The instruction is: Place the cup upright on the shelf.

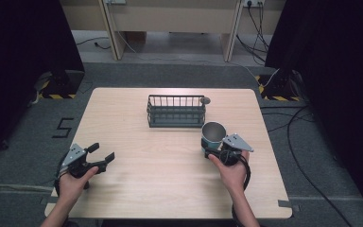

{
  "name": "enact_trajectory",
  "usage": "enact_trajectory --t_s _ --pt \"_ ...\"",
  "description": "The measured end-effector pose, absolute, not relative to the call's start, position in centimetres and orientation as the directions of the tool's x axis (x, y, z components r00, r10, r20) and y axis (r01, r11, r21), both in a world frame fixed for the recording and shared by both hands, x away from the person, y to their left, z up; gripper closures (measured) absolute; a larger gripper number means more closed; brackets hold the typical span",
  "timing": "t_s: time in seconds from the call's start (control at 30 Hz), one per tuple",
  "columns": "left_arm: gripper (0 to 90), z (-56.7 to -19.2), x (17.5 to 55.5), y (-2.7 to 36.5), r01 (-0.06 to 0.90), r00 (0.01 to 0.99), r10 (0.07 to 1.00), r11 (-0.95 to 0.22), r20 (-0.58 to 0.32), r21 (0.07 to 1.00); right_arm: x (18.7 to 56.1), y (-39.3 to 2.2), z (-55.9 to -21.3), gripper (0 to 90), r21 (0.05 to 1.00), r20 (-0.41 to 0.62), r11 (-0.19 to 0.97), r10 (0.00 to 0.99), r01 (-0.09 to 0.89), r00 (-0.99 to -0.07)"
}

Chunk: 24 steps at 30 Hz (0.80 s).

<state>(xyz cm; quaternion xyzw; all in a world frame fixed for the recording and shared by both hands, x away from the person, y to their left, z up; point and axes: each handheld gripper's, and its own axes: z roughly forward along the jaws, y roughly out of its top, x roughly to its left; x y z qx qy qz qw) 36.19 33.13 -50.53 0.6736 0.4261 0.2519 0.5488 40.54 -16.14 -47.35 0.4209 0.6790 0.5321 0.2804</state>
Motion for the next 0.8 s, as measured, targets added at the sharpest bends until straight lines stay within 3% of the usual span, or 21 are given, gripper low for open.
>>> enact_trajectory --t_s 0.8 --pt "14.5 -50.5 36.2 33.1 0.300 0.508 0.852 -0.036 -0.128 0.953 42.3 -14.4 -44.7 16.8 0.974 0.050 0.071 0.859 0.216 -0.509"
